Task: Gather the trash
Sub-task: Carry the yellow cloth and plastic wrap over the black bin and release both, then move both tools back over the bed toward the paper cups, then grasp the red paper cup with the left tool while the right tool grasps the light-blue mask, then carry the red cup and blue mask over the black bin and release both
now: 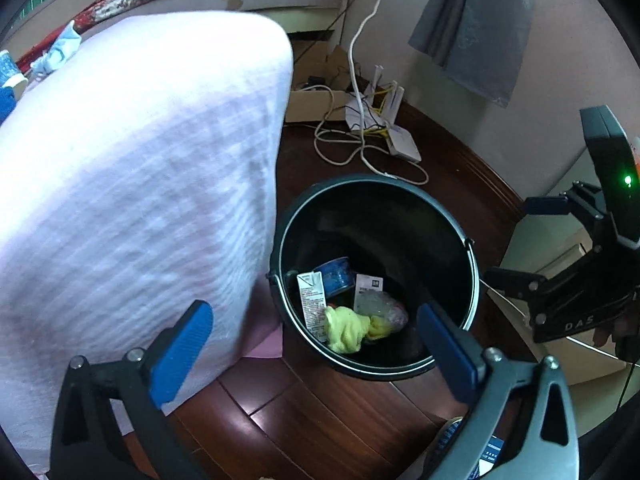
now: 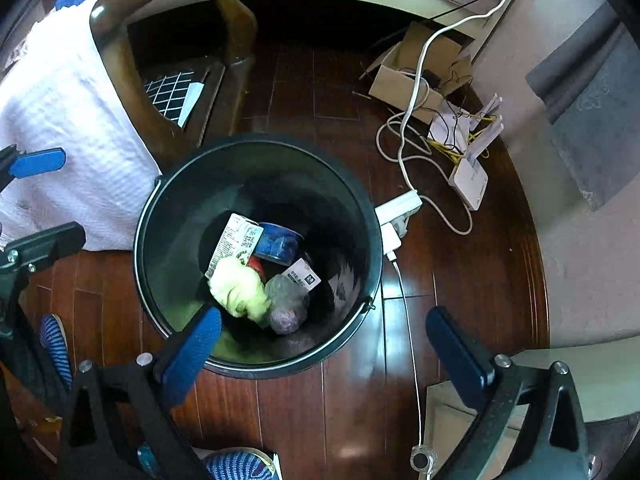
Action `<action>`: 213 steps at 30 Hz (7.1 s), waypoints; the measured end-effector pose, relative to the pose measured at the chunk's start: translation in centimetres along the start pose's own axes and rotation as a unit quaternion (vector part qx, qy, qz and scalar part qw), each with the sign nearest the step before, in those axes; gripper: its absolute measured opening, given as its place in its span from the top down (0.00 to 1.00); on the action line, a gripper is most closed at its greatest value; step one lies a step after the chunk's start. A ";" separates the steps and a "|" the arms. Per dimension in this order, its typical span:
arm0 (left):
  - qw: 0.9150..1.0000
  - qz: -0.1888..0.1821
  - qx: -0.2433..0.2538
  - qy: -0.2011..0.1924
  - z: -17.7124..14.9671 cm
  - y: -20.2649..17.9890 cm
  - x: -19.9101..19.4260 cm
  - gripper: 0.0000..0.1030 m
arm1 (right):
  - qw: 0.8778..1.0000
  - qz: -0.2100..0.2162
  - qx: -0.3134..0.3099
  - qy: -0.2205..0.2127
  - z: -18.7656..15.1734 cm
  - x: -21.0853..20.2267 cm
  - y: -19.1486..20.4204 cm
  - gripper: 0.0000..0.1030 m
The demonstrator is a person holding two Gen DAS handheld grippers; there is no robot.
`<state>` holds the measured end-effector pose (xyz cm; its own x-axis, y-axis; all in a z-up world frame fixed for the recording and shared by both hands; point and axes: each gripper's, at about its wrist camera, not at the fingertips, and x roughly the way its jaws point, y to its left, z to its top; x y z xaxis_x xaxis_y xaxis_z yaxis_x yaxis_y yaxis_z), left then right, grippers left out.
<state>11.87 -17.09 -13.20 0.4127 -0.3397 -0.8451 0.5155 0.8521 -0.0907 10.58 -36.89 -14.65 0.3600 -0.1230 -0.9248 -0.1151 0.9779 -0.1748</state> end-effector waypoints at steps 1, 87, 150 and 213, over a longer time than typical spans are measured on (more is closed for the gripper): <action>1.000 0.003 0.000 -0.003 0.0 0.0 -0.2 0.01 | 1.000 0.000 -0.001 -0.002 0.1 -0.1 0.0 0.00; 0.949 0.173 -0.199 -0.171 3.3 30.7 -16.5 0.19 | 0.969 0.081 -0.041 -0.230 27.8 -11.1 21.5 0.01; 0.961 0.137 -0.127 -0.204 4.0 24.7 -19.4 0.45 | 0.960 0.102 -0.037 -0.257 21.3 -17.2 18.2 0.71; 0.994 -0.030 0.046 -0.090 3.2 -3.0 -6.3 0.45 | 0.982 0.051 0.101 -0.150 0.5 -10.3 -2.1 0.71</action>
<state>10.14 -18.77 -5.93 0.5035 -0.4613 -0.7305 0.6061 0.7911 -0.0819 7.55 -37.64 -4.61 0.6169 0.0027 -0.7870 0.0108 0.9999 0.0118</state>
